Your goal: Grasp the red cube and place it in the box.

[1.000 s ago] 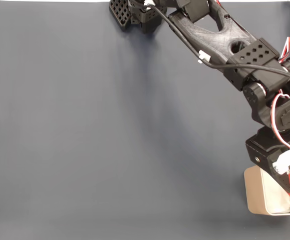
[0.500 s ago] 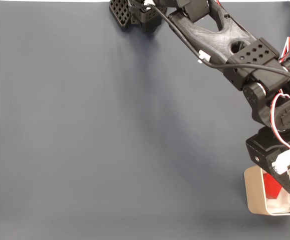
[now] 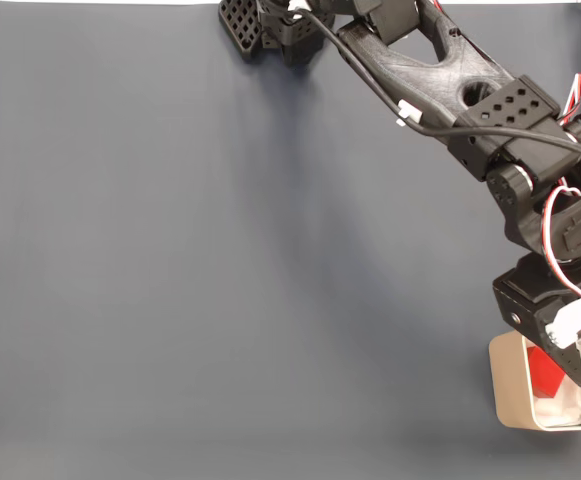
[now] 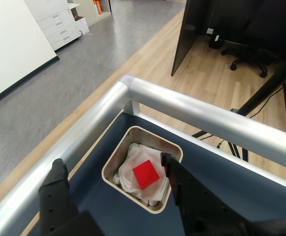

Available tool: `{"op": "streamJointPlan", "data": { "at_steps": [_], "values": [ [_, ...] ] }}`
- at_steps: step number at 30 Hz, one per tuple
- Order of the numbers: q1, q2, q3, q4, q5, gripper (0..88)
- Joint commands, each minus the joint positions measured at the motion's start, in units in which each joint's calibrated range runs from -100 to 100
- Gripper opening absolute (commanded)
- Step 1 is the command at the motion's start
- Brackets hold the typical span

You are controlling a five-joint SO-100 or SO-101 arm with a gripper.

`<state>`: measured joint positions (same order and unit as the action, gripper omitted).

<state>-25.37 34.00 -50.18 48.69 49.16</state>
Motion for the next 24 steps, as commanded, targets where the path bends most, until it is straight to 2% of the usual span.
{"op": "streamJointPlan", "data": {
  "at_steps": [1, 8, 11, 13, 17, 21, 24],
  "values": [
    [0.2, -2.8, -3.1, -0.7, 0.9, 43.2],
    [0.3, -2.7, -3.0, -1.1, 1.1, 42.4],
    [0.4, -3.2, -2.4, -1.1, 1.3, 39.4],
    [0.6, -3.6, -2.1, -1.1, 1.3, 34.1],
    [1.2, -4.9, -0.7, -1.6, 1.5, 15.9],
    [2.4, -7.1, 1.9, -1.7, 1.7, 2.0],
    [3.6, -9.1, 3.7, -1.7, 1.5, 0.0]
  ]
}}
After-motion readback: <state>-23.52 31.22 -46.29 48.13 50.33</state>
